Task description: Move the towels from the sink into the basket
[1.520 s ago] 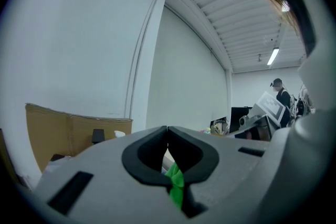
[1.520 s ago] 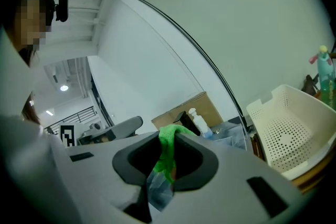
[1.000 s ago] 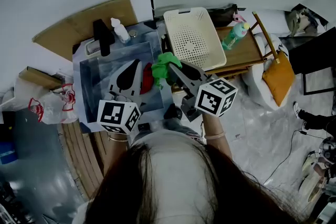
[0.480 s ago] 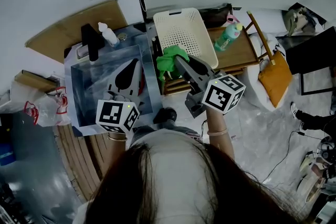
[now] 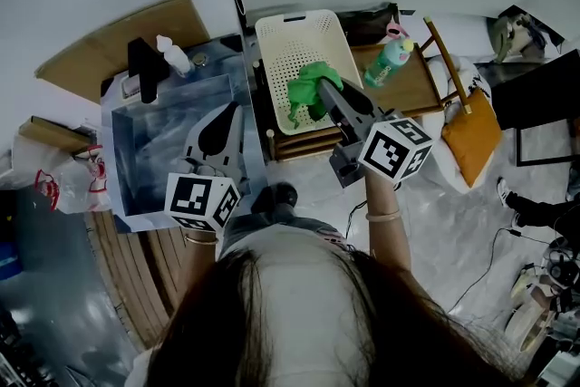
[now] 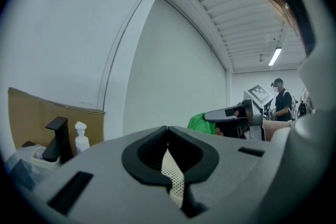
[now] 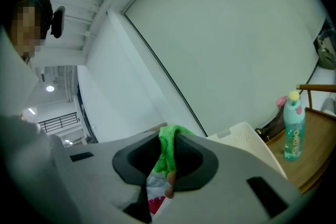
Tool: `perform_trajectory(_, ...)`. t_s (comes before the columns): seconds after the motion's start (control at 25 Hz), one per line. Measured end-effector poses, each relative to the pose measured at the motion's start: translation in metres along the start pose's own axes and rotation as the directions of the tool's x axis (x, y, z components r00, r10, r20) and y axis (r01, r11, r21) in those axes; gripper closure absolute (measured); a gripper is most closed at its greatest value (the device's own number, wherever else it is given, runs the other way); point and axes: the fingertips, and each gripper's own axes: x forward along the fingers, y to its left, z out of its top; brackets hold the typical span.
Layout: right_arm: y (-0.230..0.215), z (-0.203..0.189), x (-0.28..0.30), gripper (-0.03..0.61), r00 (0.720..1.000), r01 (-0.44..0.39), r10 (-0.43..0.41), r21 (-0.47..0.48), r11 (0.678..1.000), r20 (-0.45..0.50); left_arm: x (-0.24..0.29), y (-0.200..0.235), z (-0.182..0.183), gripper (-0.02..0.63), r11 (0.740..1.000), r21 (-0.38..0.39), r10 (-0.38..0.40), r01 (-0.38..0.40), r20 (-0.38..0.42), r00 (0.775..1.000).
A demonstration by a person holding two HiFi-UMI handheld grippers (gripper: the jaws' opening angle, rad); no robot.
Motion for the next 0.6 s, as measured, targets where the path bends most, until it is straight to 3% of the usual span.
perform_trajectory(0.36, -0.059, -0.017, 0.009, 0.499, 0.989, 0.106, -0.113, -0.077, 0.991, -0.096, 0.008, -0.012, -0.004, 0.606, 1.000, 0.004, -0.014, 0.014, -0.010, 1.000)
perform_trajectory(0.6, -0.100, -0.043, 0.020, 0.497, 0.961, 0.155, -0.187, -0.164, 0.974, -0.205, 0.013, -0.019, -0.005, 0.606, 1.000, 0.006, -0.018, 0.018, -0.017, 1.000)
